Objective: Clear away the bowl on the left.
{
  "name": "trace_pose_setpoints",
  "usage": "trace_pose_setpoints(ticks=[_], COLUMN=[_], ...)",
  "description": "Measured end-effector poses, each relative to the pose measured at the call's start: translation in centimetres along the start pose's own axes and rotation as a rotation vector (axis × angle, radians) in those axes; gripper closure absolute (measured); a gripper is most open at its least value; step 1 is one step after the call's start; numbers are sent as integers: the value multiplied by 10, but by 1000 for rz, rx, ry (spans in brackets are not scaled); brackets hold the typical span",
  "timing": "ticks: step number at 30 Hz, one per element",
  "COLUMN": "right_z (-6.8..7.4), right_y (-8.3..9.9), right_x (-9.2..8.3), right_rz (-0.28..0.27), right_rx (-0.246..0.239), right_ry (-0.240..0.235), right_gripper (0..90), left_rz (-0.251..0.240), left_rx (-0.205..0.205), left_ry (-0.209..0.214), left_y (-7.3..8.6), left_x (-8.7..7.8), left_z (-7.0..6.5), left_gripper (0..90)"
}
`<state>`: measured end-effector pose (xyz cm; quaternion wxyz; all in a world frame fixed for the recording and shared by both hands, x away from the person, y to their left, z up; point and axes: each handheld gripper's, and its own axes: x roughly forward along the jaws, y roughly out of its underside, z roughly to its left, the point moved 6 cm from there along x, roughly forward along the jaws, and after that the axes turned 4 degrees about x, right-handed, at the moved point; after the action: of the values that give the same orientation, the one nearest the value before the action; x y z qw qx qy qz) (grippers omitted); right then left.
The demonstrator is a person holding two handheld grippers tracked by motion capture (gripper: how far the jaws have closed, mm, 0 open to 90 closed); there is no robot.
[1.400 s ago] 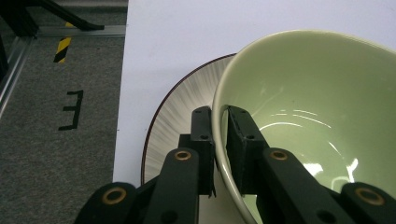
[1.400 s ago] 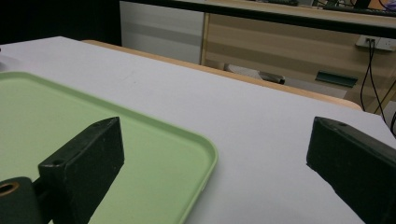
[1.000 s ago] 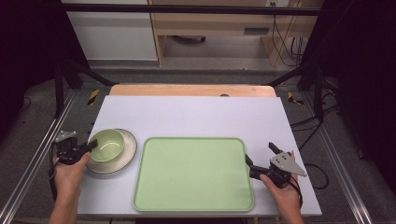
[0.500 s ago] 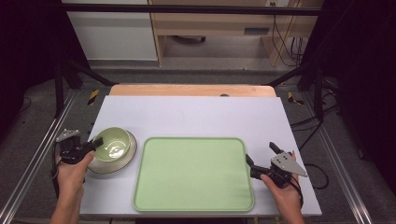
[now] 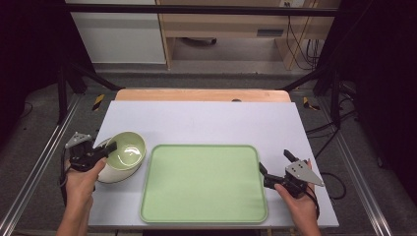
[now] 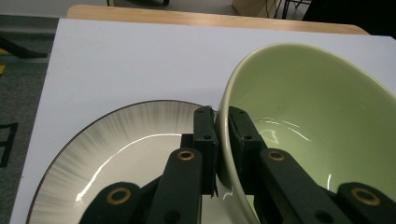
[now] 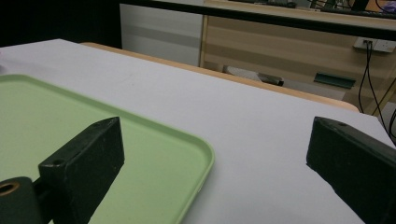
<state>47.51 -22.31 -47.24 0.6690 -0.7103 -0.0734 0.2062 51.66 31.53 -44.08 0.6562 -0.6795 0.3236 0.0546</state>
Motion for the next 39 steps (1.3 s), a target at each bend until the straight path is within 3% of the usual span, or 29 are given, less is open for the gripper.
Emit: trace_pose_setpoints(ticks=[6, 24, 39], right_z=[0, 0, 0], right_y=[0, 0, 0], right_x=[0, 0, 0], right_rz=[0, 1, -1], right_rx=[0, 0, -2], right_ry=[0, 1, 1], right_gripper=[45, 45, 44], left_rz=[6, 1, -3], left_rx=[34, 35, 77], left_ry=[11, 24, 60], left_y=[-3, -4, -10], left_x=[1, 1, 3], left_z=[-12, -18, -40], left_gripper=[829, 828, 827])
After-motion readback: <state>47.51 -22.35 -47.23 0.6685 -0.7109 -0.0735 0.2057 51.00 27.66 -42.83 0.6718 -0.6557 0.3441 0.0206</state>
